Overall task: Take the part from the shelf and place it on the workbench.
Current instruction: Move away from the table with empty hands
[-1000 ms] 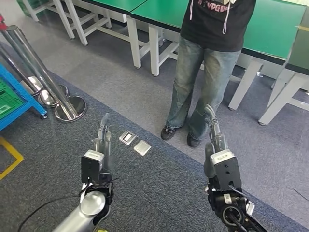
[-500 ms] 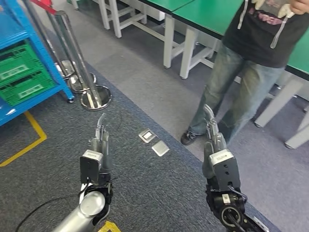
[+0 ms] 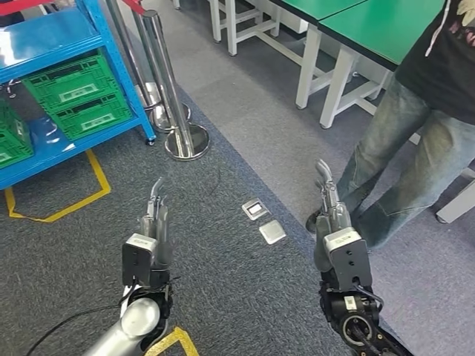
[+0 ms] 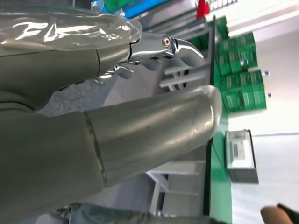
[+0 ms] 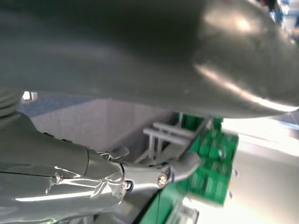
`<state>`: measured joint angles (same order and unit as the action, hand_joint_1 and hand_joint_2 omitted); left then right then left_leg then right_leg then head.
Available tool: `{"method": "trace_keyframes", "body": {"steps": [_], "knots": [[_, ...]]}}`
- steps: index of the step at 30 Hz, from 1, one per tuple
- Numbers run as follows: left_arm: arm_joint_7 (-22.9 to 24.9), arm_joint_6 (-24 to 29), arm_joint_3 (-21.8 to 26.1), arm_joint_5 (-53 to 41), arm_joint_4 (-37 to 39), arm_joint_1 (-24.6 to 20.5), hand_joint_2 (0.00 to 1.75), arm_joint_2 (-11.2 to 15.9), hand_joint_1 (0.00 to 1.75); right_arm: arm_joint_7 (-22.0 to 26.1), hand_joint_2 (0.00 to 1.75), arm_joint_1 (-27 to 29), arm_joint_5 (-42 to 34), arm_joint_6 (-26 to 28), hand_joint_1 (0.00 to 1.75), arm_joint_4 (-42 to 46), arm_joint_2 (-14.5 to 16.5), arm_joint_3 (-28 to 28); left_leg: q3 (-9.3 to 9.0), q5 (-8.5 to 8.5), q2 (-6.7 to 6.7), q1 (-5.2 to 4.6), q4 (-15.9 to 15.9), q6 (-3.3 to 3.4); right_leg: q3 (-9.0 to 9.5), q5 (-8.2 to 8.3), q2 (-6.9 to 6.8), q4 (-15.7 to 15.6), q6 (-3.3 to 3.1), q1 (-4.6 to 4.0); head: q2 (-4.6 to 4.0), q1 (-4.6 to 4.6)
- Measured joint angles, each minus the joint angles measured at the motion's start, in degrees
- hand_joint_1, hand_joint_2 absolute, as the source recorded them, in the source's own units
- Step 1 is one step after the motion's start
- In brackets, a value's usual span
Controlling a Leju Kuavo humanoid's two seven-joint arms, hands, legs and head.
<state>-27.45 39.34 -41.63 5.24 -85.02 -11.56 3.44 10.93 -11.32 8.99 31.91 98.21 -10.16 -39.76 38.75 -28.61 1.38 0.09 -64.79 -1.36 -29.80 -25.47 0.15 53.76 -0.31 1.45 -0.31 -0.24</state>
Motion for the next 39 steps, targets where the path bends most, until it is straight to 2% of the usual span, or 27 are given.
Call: {"method": "trace_keyframes", "body": {"steps": [2,3,4,5,7,8,9,11,13,15,16,17,18,19,20,22,24,26,27,28,30,32,33,34,35,37,39], "knots": [[0.01,-0.04,0.0,-0.07,0.0,0.06,0.0,0.04,0.0,-0.16,0.0,0.18,-0.01,0.02,0.0,0.01,-0.02,-0.03,3.65,-2.01,-0.69,0.32,-6.5,-0.36,-0.01,-0.16,-1.7,0.01,-0.07,-0.04,0.01,-0.39],[0.02,0.01,0.0,-0.08,0.0,0.1,0.0,0.08,0.0,-0.18,0.0,0.25,-0.01,0.02,0.0,0.0,-0.03,-0.07,4.01,-1.5,-0.83,0.48,-6.95,-0.52,0.03,-0.27,-2.5,0.02,-0.04,-0.01,0.0,-0.6],[0.03,0.07,0.0,-0.09,0.0,0.13,0.0,0.12,0.0,-0.19,0.0,0.28,-0.01,0.0,0.0,-0.01,-0.03,-0.11,3.12,0.06,-1.08,0.64,-5.01,-0.64,0.14,-0.41,-3.24,0.04,0.05,0.03,0.01,-0.87],[0.04,0.14,0.01,-0.09,-0.02,0.15,0.0,0.16,0.0,-0.19,0.0,0.26,0.0,-0.04,0.0,-0.01,-0.03,-0.15,1.16,2.2,-1.93,0.73,-1.2,-0.67,0.34,-0.6,-3.91,0.05,0.23,0.04,0.0,-1.14],[0.1,0.21,0.01,-0.11,-0.19,0.04,0.0,0.23,0.0,-0.15,0.0,0.17,0.03,-0.16,0.0,-0.01,-0.03,-0.17,-3.07,5.31,-4.47,0.59,6.85,-0.45,0.68,-1.12,-5.02,0.24,0.81,-0.29,-0.01,-1.76],[0.16,0.22,0.01,-0.14,-0.32,-0.02,0.0,0.26,0.0,-0.13,0.0,0.09,0.07,-0.22,0.0,-0.01,-0.03,-0.18,-4.26,5.88,-5.3,0.45,9.23,-0.19,0.82,-1.35,-5.49,0.33,1.14,-0.51,-0.01,-1.76],[0.28,0.22,0.01,-0.17,-0.44,-0.02,0.0,0.31,0.0,-0.12,0.0,0.02,0.11,-0.31,0.0,-0.01,-0.03,-0.19,-4.64,5.8,-5.35,0.27,10.14,0.11,0.94,-1.55,-6.03,0.39,1.45,-0.69,-0.01,-1.7],[0.54,0.2,0.01,-0.24,-0.61,0.17,0.0,0.4,0.0,-0.11,0.0,-0.15,0.19,-0.5,0.0,0.0,-0.02,-0.2,-4.7,5.67,-3.98,0.32,10.41,0.91,1.26,-2.04,-6.87,0.42,2.09,-0.57,-0.01,-1.25],[0.68,0.16,0.01,-0.33,-0.75,0.25,0.0,0.44,0.0,-0.11,0.0,-0.27,0.23,-0.63,0.0,0.02,-0.02,-0.17,-5.14,5.71,-2.64,0.58,10.74,1.67,0.38,-4.08,-4.9,3.16,2.53,-0.27,-0.01,-0.77],[0.75,0.14,0.01,-0.42,-0.8,0.21,0.0,0.4,0.0,-0.13,0.0,-0.25,0.26,-0.66,0.0,0.02,-0.03,-0.14,-5.43,5.65,-1.34,0.59,10.83,2.15,-3.14,-7.73,-1.67,10.88,2.62,-0.22,-0.01,0.24],[0.79,0.13,0.01,-0.42,-0.8,0.27,0.0,0.38,0.0,-0.14,0.0,-0.16,0.26,-0.67,0.0,0.01,-0.02,-0.15,-5.51,5.6,-0.61,0.47,10.81,2.3,-5.35,-9.18,-0.87,15.15,2.63,-0.28,0.0,0.69],[0.81,0.12,0.01,-0.42,-0.79,0.35,0.0,0.38,0.0,-0.15,0.0,-0.04,0.26,-0.69,0.0,-0.01,-0.02,-0.17,-5.6,5.54,0.16,0.36,10.79,2.38,-7.04,-9.72,-0.51,18.06,2.6,-0.34,0.0,0.98],[0.82,0.11,0.01,-0.42,-0.79,0.41,0.0,0.38,0.0,-0.16,0.0,0.04,0.26,-0.7,0.0,-0.03,-0.02,-0.19,-5.73,5.48,1.02,0.25,10.77,2.45,-7.81,-9.09,-0.35,18.81,2.48,-0.36,0.0,1.15],[0.83,0.1,0.0,-0.42,-0.79,0.45,0.0,0.38,0.0,-0.17,0.0,0.07,0.26,-0.72,0.0,-0.04,-0.02,-0.2,-5.93,5.42,1.92,0.18,10.75,2.46,-7.43,-7.29,-0.16,17.08,2.27,-0.37,0.0,1.31],[0.83,0.09,0.0,-0.42,-0.79,0.47,0.0,0.38,0.0,-0.17,0.0,0.06,0.26,-0.72,0.0,-0.05,-0.02,-0.19,-6.17,5.33,2.8,0.14,10.73,2.43,-6.14,-4.73,0.44,13.43,1.99,-0.37,0.0,1.49],[0.84,0.07,0.0,-0.43,-0.8,0.45,0.0,0.37,0.0,-0.18,0.0,0.05,0.26,-0.72,0.0,-0.05,-0.03,-0.15,-6.36,5.16,4.34,0.09,10.61,2.21,-3.18,-0.66,3.28,5.52,1.37,-0.29,-0.01,1.78],[0.84,0.07,0.01,-0.43,-0.8,0.46,0.0,0.37,0.0,-0.14,0.0,-0.01,0.26,-0.75,0.0,-0.05,-0.04,-0.13,-5.86,5.24,5.52,0.27,10.51,1.74,-1.44,0.0,4.92,1.83,1.09,-0.34,0.0,1.88],[0.84,0.07,0.01,-0.45,-0.81,0.51,0.0,0.4,0.0,-0.09,0.0,-0.09,0.27,-0.87,0.0,-0.05,-0.03,-0.14,-5.38,5.49,6.6,0.45,10.61,1.06,-0.7,-0.16,3.79,0.97,0.88,-0.24,0.0,1.9],[0.82,0.08,0.01,-0.48,-0.81,0.51,0.0,0.43,0.0,-0.08,0.0,-0.12,0.27,-0.96,0.0,-0.05,-0.02,-0.14,-5.2,5.27,5.96,0.31,10.26,0.71,-0.48,-0.01,3.1,0.63,0.68,-0.06,0.0,1.78],[0.81,0.1,0.01,-0.51,-0.82,0.41,0.0,0.47,0.0,-0.03,0.0,-0.19,0.29,-1.05,0.0,-0.05,-0.02,-0.14,-4.56,4.43,4.55,0.16,8.9,0.41,-0.2,0.14,2.31,0.26,0.45,0.13,0.01,1.43],[0.8,0.17,0.01,-0.57,-0.83,0.19,0.0,0.52,0.0,0.08,0.0,-0.28,0.29,-1.22,0.0,-0.06,-0.02,-0.15,-1.4,1.26,0.82,0.12,2.59,-0.1,0.13,0.25,0.67,-0.17,0.17,0.22,0.0,0.43],[0.81,0.23,0.0,-0.6,-0.83,0.2,0.0,0.57,0.0,0.14,0.0,-0.28,0.26,-1.38,0.0,-0.07,-0.03,-0.16,2.55,-1.34,-0.58,0.45,-4.48,-0.45,0.1,0.12,-1.0,-0.17,0.07,0.15,0.0,-0.3],[0.81,0.25,0.0,-0.62,-0.83,0.26,0.0,0.61,0.0,0.15,0.0,-0.28,0.24,-1.43,0.0,-0.08,-0.03,-0.17,3.42,-1.3,-0.81,0.54,-5.75,-0.55,0.11,0.04,-1.82,-0.17,0.08,0.13,0.01,-0.54],[0.81,0.25,0.01,-0.63,-0.83,0.28,0.0,0.66,0.0,0.14,0.0,-0.31,0.23,-1.47,0.0,-0.08,-0.03,-0.18,3.02,-0.2,-1.02,0.59,-4.66,-0.56,0.17,-0.07,-2.59,-0.16,0.14,0.14,0.0,-0.79],[0.82,0.25,0.01,-0.66,-0.83,0.26,0.0,0.71,0.0,0.14,0.0,-0.35,0.24,-1.49,0.0,-0.08,-0.03,-0.19,1.47,1.63,-1.48,0.59,-1.54,-0.49,0.3,-0.19,-3.3,-0.16,0.26,0.14,-0.01,-1.08],[0.85,0.23,0.02,-0.77,-0.84,0.09,0.0,0.74,0.0,0.11,0.0,-0.48,0.24,-1.49,0.0,-0.08,-0.03,-0.16,-2.8,4.99,-4.03,0.32,6.48,-0.08,0.62,-0.57,-4.48,-0.08,0.71,-0.12,-0.01,-1.68],[0.9,0.22,0.01,-0.89,-0.92,-0.1,0.0,0.75,0.0,0.03,0.0,-0.59,0.23,-1.49,0.0,-0.08,-0.03,-0.13,-4.84,5.99,-5.58,-0.05,10.44,0.5,0.9,-0.98,-5.5,-0.01,1.26,-0.57,-0.01,-1.75]]}}
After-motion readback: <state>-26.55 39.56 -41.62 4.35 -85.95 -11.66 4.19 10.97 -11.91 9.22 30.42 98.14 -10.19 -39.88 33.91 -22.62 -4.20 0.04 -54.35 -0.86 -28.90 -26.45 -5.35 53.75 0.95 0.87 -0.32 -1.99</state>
